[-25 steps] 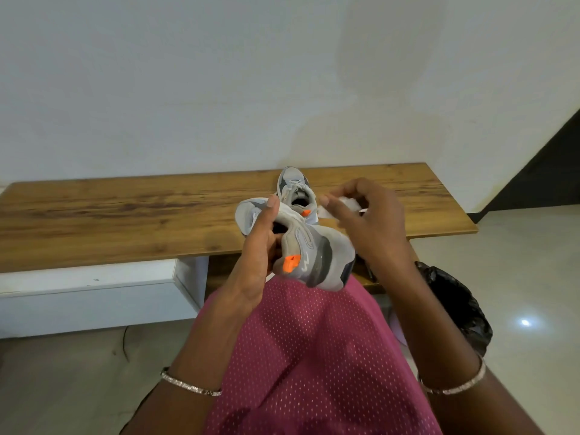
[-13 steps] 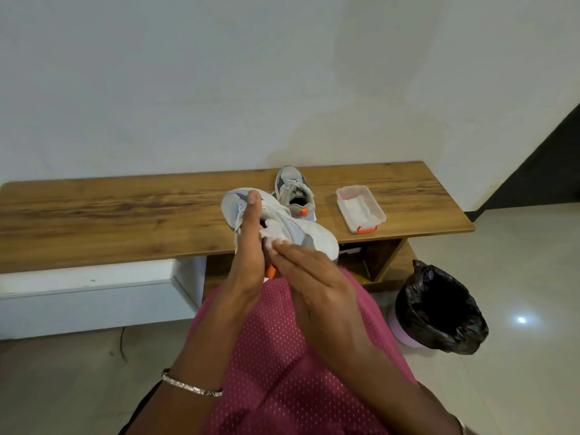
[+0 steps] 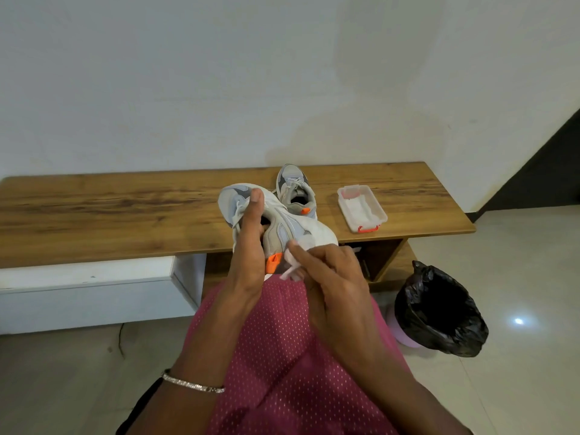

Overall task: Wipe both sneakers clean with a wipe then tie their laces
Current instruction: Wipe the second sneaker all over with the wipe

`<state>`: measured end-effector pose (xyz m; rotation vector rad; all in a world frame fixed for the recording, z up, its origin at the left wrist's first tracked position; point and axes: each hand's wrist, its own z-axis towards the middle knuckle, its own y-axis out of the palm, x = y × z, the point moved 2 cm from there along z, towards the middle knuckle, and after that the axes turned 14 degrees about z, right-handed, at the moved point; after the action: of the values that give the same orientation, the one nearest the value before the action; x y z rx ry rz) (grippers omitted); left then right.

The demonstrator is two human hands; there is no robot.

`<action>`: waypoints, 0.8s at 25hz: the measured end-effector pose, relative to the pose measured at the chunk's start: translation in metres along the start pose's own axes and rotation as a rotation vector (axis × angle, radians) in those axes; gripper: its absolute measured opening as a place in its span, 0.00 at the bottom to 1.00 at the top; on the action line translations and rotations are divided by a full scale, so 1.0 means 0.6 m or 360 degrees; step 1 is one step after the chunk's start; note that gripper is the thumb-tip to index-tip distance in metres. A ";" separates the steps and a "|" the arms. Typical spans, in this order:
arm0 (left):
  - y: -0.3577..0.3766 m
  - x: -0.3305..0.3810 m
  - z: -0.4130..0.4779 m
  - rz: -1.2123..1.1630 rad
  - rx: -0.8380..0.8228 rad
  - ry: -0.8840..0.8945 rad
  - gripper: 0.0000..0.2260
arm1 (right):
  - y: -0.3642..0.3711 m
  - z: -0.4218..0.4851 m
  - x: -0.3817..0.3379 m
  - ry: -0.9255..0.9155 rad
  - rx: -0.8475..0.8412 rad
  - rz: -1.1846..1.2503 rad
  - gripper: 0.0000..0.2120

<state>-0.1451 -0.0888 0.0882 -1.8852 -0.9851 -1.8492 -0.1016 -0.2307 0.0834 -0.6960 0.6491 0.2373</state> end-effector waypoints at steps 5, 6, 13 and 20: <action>0.008 -0.001 -0.017 0.0125 0.0001 0.0033 0.30 | -0.024 0.068 0.048 0.0234 0.0159 -0.0001 0.12; 0.008 -0.003 -0.018 0.0151 0.0014 0.0043 0.30 | -0.030 0.085 0.060 0.0303 0.0088 0.0050 0.10; -0.003 0.003 -0.011 -0.0041 0.0103 0.0057 0.22 | -0.059 0.071 0.049 0.0236 -0.0168 0.0206 0.14; -0.013 -0.005 -0.015 0.0117 0.0083 0.0063 0.41 | -0.050 0.051 0.053 0.0211 -0.0087 0.0204 0.16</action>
<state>-0.1569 -0.0898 0.0842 -1.8226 -0.9291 -1.7948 -0.0498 -0.2334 0.0968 -0.7275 0.8180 0.3303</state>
